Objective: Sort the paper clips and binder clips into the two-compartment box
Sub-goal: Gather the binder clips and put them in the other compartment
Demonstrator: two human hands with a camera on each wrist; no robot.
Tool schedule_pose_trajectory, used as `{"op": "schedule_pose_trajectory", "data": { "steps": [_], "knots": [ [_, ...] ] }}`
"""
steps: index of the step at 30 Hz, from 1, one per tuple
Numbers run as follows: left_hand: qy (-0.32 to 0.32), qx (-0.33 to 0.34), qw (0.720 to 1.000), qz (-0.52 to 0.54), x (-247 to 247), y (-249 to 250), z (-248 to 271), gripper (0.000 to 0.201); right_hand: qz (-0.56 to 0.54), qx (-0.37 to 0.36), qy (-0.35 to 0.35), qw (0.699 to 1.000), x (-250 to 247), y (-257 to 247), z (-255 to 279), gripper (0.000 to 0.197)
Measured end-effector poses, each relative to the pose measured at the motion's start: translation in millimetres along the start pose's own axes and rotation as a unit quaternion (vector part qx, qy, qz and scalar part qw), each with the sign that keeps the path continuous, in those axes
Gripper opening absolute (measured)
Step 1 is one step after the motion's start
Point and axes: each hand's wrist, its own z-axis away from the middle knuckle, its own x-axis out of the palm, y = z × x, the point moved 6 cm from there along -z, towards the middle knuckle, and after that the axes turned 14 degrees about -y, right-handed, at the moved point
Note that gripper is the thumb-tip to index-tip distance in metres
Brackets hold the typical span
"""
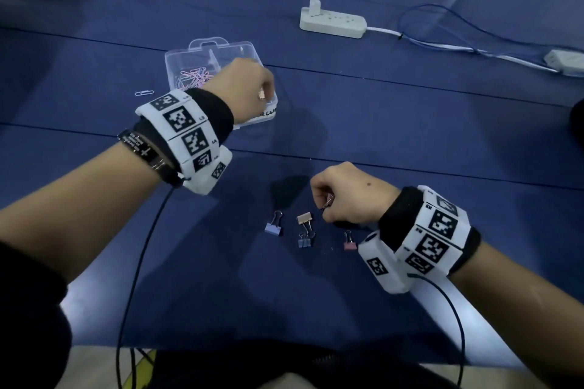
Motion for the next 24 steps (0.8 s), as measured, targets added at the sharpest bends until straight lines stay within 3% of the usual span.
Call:
{"op": "schedule_pose_trajectory", "data": {
  "steps": [2,4,7,9,12,16,24],
  "knots": [
    [-0.077,0.066,0.995,-0.023,12,24,17,0.013,-0.007,0.002,0.003,1.000,-2,3,-1,0.030],
    [-0.196,0.135,0.970,-0.055,33,49,41,0.023,-0.003,0.009,0.005,1.000,-6,6,-2,0.030],
    [-0.329,0.211,0.915,-0.097,68,75,75,0.061,-0.008,0.023,0.012,1.000,-14,13,-4,0.030],
    [-0.379,0.218,0.881,-0.177,91,80,89,0.083,-0.025,0.035,0.028,0.999,-21,19,-4,0.030],
    [-0.361,0.213,0.866,-0.272,113,83,98,0.084,-0.042,0.051,0.052,0.996,-36,24,-5,0.023],
    [-0.303,0.250,0.889,-0.235,123,88,101,0.058,-0.073,0.047,0.088,0.992,-59,21,-9,0.018],
    [-0.303,0.241,0.900,-0.200,114,92,97,0.030,-0.088,0.045,0.079,0.992,-61,22,-17,0.017]
  ]
}}
